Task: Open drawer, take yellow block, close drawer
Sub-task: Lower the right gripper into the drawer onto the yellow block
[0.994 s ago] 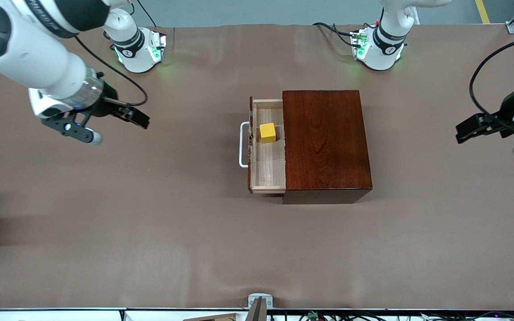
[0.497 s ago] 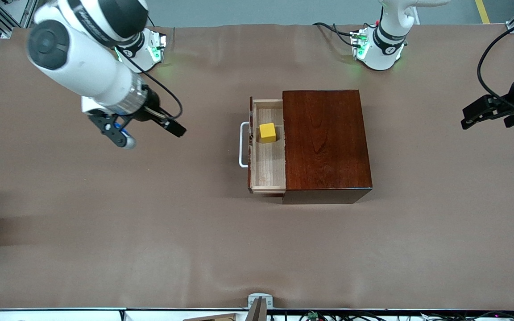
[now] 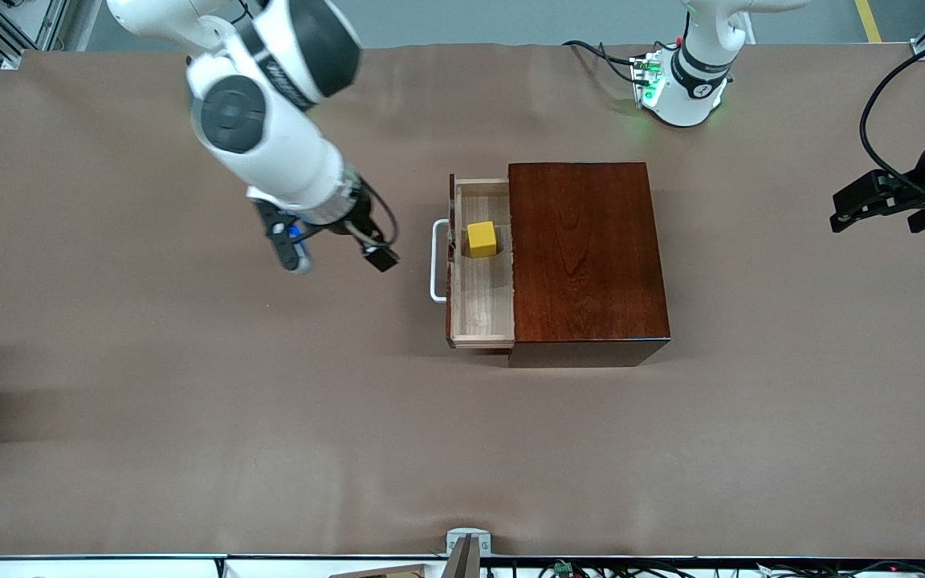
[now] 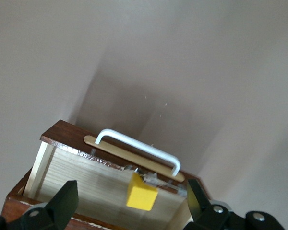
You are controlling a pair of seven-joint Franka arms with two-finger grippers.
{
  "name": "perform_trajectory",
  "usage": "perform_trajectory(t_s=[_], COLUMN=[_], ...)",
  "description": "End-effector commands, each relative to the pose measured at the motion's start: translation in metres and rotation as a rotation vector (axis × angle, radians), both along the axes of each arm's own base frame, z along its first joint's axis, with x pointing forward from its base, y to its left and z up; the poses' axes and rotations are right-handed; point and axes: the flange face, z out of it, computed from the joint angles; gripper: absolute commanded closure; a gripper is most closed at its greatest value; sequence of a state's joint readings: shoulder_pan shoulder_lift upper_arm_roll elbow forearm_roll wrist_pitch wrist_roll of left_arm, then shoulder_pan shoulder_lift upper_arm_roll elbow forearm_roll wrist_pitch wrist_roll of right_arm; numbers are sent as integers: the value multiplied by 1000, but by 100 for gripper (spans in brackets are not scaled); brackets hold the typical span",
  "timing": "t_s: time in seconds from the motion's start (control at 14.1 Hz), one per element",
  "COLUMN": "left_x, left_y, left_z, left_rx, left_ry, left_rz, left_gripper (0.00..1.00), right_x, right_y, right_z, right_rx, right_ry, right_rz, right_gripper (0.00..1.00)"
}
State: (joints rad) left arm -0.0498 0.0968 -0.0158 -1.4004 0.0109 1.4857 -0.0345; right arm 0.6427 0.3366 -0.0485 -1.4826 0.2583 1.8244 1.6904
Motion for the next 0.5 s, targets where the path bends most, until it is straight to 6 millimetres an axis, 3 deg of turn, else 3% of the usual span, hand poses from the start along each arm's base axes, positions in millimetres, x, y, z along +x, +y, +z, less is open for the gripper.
perform_trajectory(t_s=[0.0,0.07,0.21,0.43], left_x=[-10,-12,-23,-34], left_y=[5,4,6,3], left_z=[-10,-9,-11,-13], left_rx=[-8,-8,-8,-7], left_ry=[33,29,3,-33], left_rz=[-9,-9,0,9], left_gripper=[0,0,0,0], right_x=[2,-10,-23,-35], right_y=[43,70,100,109], right_z=[-23,-42,-71,-82], right_rx=[13,10,-3,-62], right_ry=[-10,-21,-30,-41], right_rz=[-121,-126,-167,-199], right_gripper=[0,0,0,0])
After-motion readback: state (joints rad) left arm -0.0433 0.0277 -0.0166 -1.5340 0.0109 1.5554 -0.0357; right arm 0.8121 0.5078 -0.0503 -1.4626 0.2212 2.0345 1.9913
